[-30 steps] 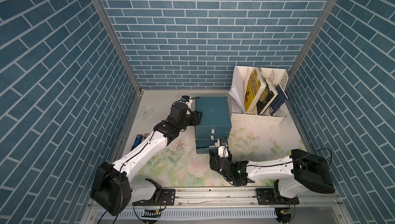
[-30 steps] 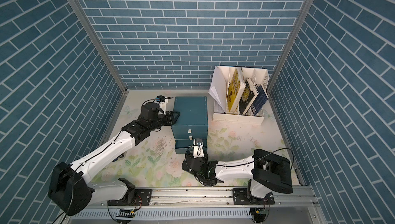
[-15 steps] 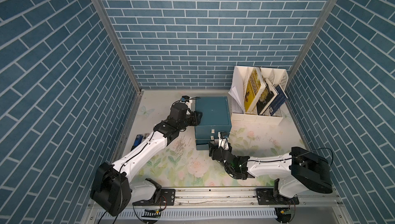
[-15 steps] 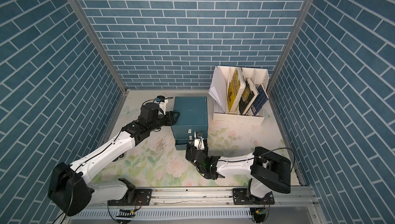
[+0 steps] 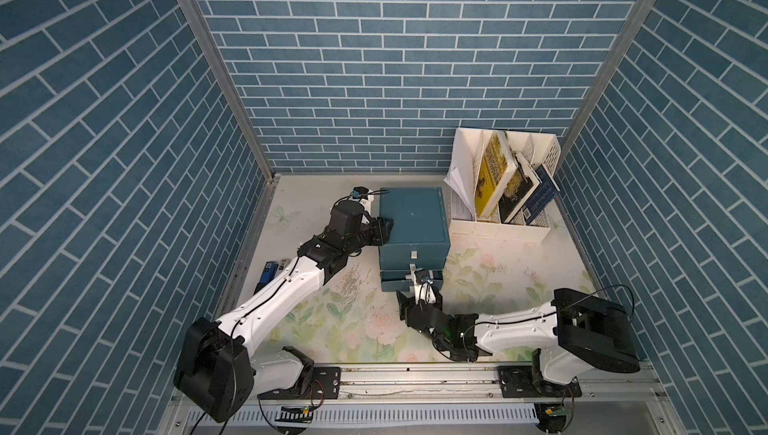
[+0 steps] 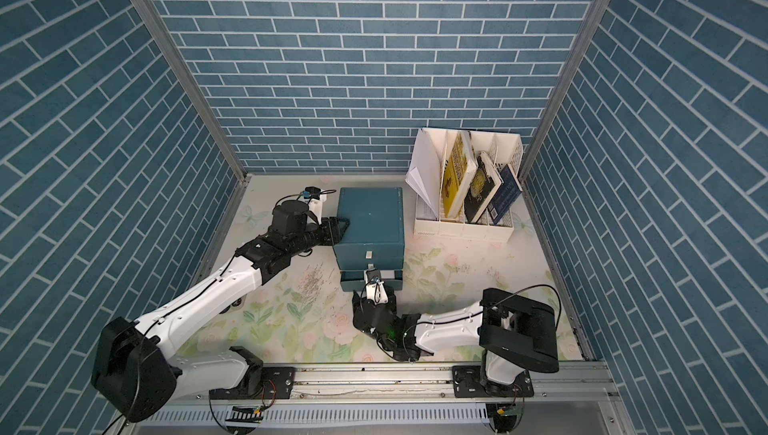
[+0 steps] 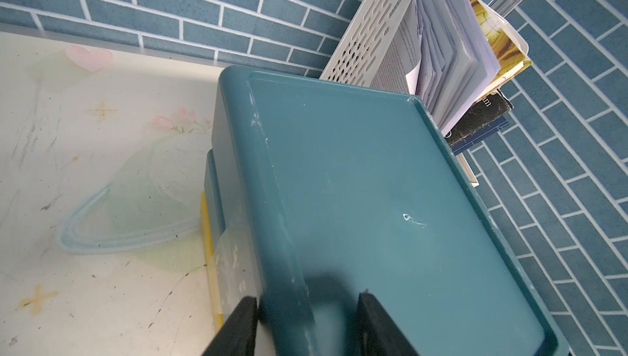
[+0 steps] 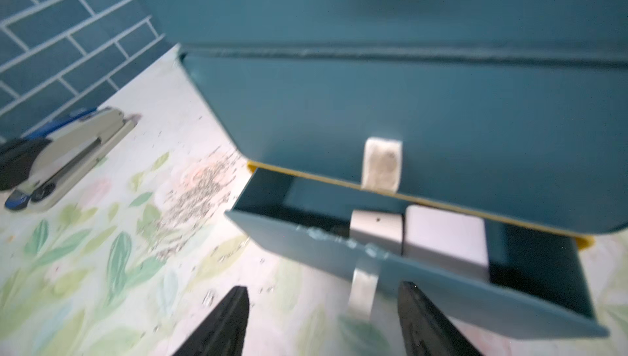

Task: Place the plugs into the drawer by color
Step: Close the drawer of the storage box.

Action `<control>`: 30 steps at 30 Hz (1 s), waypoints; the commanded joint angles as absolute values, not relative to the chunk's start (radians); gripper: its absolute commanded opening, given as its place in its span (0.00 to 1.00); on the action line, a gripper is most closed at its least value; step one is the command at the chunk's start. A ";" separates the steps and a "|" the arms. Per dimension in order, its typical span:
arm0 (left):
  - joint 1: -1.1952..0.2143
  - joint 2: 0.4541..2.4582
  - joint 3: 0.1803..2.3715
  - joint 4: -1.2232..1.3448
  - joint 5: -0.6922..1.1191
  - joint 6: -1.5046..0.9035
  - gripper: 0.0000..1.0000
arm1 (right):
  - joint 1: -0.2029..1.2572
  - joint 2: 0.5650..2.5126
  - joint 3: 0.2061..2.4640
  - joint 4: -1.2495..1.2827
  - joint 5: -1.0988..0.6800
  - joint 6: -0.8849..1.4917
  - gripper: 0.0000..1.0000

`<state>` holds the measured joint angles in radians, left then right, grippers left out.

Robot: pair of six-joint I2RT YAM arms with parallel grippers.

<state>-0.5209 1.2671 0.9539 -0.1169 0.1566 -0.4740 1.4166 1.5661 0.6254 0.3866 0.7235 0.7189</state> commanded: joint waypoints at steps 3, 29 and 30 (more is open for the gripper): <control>-0.518 1.286 0.912 -0.248 0.167 -0.443 0.52 | 1.428 1.544 0.642 0.230 0.706 0.870 0.72; -0.520 1.278 0.893 -0.258 0.168 -0.431 0.51 | 1.209 1.686 0.588 0.619 0.645 0.688 0.35; -0.519 1.277 0.891 -0.260 0.167 -0.430 0.51 | 1.208 1.686 0.588 0.620 0.647 0.684 0.35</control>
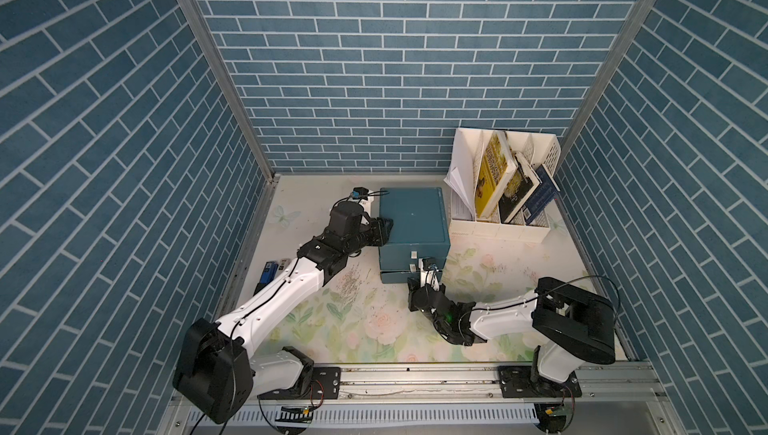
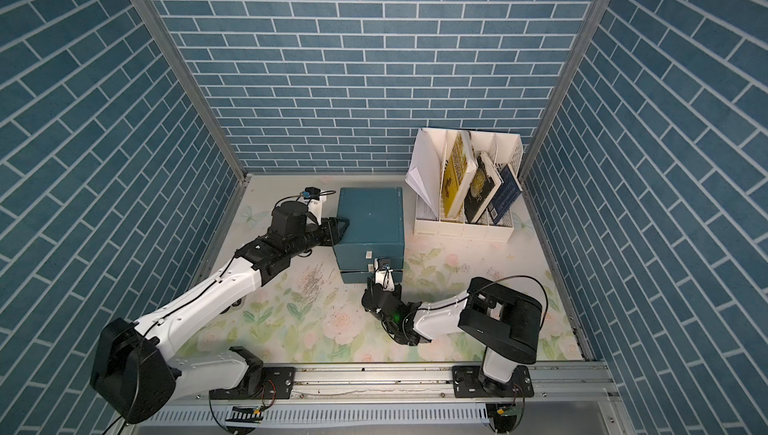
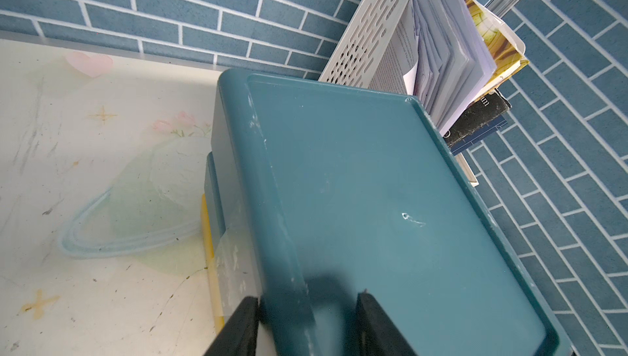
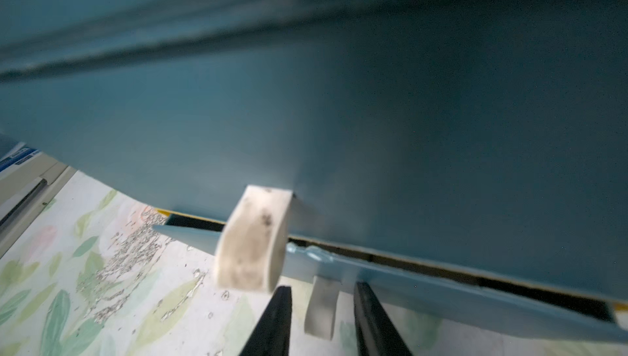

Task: Place the plugs into the drawer by color
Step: Close the drawer of the storage box, then reset both arms

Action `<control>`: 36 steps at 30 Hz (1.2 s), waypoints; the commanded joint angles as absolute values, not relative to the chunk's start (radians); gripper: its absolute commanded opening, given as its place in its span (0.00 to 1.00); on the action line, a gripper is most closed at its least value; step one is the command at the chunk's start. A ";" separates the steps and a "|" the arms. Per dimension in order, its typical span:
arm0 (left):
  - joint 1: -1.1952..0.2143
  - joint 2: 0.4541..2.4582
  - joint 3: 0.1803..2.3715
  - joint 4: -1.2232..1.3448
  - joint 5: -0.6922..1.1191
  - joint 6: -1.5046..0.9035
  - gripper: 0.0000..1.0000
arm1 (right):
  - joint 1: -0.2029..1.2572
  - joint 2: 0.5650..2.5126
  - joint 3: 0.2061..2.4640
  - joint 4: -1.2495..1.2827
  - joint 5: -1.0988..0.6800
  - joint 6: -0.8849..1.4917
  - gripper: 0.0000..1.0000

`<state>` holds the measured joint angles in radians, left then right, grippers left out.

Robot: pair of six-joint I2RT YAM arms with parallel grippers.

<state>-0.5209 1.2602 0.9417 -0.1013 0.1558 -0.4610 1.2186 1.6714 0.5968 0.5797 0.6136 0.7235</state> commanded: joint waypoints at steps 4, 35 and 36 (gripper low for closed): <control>-0.520 1.276 0.890 -0.261 0.166 -0.427 0.51 | 1.209 1.678 0.586 0.604 0.654 0.680 0.36; -0.162 1.247 0.847 0.121 -0.724 -0.380 1.00 | 0.531 0.792 0.340 0.210 1.020 0.472 1.00; -0.110 1.261 0.800 0.166 -0.643 -0.403 1.00 | 0.458 0.800 0.329 0.209 1.004 0.484 1.00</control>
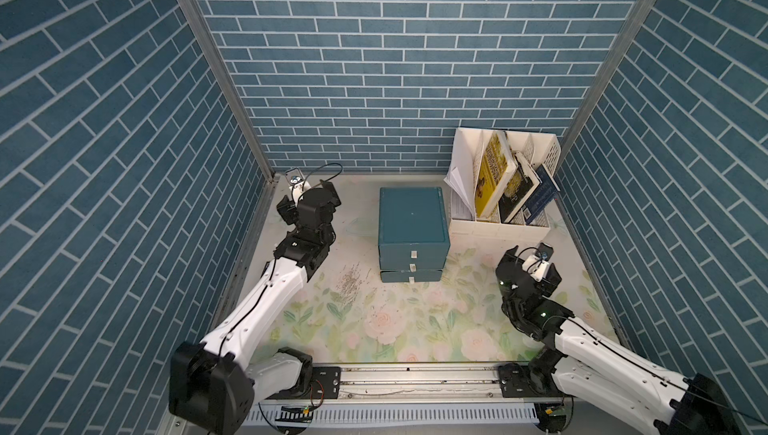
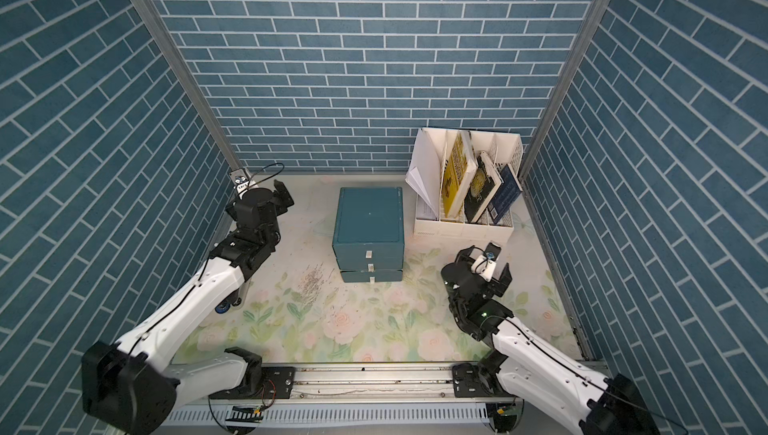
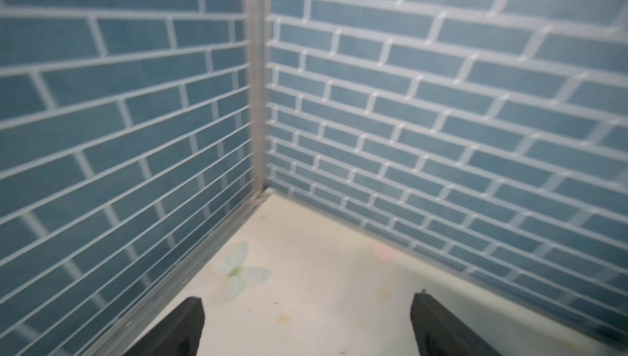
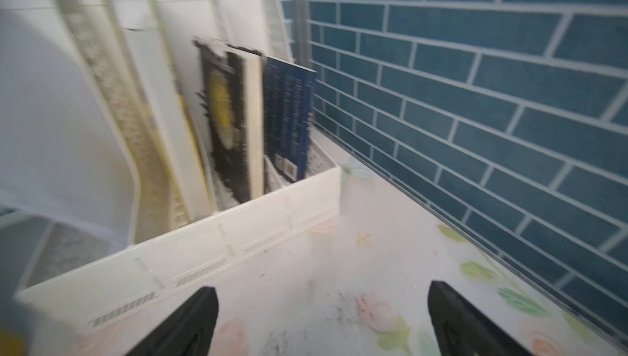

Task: Place the plugs into the drawer by color
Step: Reset both arms

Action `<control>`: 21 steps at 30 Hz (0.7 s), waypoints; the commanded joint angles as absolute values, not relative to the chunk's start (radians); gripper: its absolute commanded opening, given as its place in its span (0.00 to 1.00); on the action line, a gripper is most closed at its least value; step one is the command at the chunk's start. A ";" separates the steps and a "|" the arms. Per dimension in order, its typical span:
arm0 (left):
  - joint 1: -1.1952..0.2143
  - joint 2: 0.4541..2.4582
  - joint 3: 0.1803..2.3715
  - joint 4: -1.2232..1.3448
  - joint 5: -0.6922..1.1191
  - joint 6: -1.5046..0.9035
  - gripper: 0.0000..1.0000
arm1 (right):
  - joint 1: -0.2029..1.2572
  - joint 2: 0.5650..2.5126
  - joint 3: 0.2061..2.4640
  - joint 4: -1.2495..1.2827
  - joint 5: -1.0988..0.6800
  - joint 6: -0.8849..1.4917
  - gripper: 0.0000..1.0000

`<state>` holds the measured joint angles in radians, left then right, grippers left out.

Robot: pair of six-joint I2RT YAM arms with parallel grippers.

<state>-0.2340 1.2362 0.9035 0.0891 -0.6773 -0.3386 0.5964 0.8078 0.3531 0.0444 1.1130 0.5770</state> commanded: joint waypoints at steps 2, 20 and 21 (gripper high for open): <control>-0.052 1.305 0.699 0.283 -0.546 -0.395 1.00 | 0.321 0.834 0.293 0.256 0.967 0.467 1.00; -0.053 1.486 0.320 1.064 -0.200 -0.037 1.00 | 0.052 1.551 0.189 1.378 0.116 -0.018 1.00; -0.049 1.486 0.319 1.066 -0.196 -0.037 1.00 | 0.050 1.518 0.216 1.264 0.115 -0.011 1.00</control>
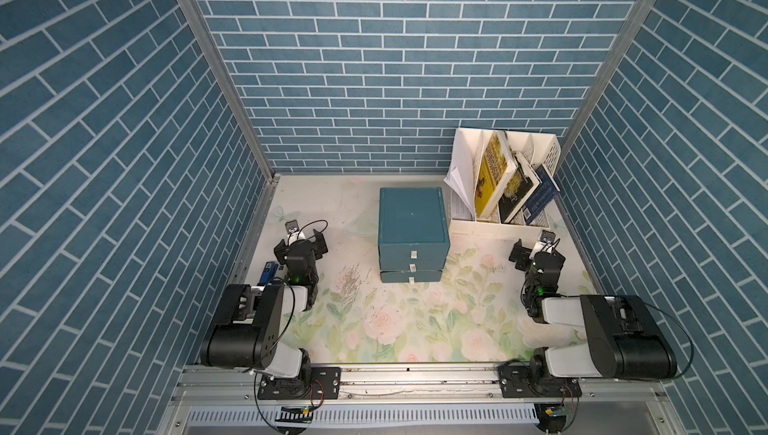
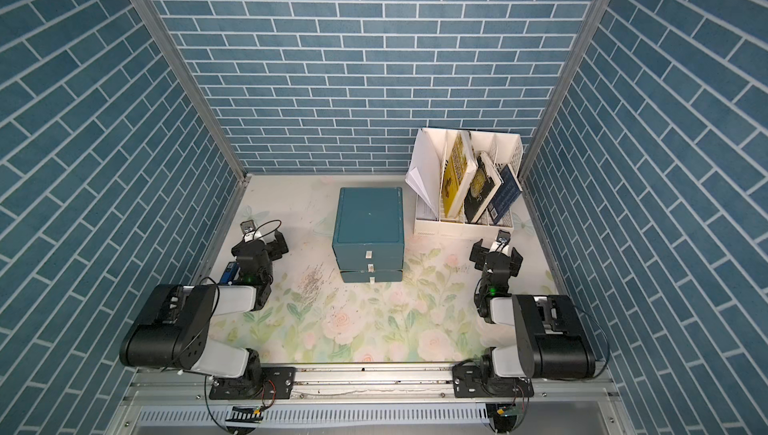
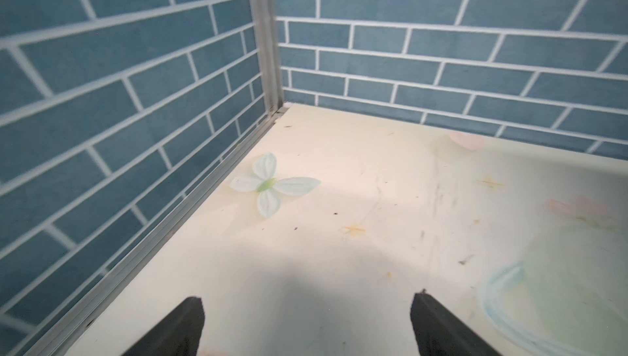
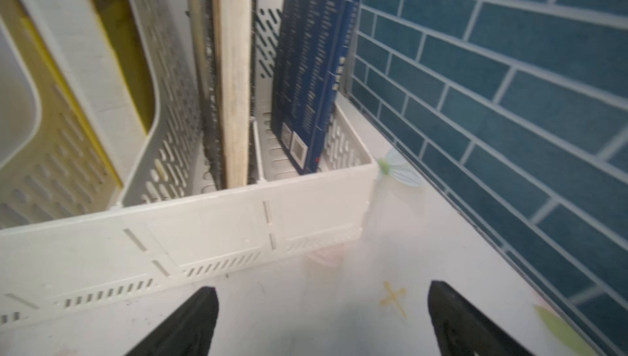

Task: Place the plugs into the drawer by color
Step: Reset both arms

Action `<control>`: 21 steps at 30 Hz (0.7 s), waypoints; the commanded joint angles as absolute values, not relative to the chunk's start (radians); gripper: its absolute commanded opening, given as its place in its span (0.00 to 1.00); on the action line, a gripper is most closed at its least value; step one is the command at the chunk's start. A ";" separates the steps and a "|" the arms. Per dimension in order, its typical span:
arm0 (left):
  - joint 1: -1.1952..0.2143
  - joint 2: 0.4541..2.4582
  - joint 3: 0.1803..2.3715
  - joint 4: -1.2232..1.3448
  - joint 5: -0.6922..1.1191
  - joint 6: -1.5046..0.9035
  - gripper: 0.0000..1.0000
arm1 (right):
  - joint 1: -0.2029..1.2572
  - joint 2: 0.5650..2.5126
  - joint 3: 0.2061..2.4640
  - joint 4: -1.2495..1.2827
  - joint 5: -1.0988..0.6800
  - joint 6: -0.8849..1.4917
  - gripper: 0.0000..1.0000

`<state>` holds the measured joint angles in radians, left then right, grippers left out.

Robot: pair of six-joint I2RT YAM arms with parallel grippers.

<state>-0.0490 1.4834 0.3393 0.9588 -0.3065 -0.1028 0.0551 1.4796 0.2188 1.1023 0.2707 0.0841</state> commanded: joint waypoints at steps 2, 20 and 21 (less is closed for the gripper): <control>-0.049 1.485 0.312 1.076 -0.192 -0.038 1.00 | 0.046 1.521 0.208 1.276 0.113 -0.004 1.00; -0.051 1.509 0.221 1.255 -0.179 -0.029 1.00 | 0.050 1.528 0.205 1.306 0.119 -0.012 1.00; -0.051 1.508 0.223 1.249 -0.180 -0.029 1.00 | 0.051 1.528 0.204 1.305 0.118 -0.012 1.00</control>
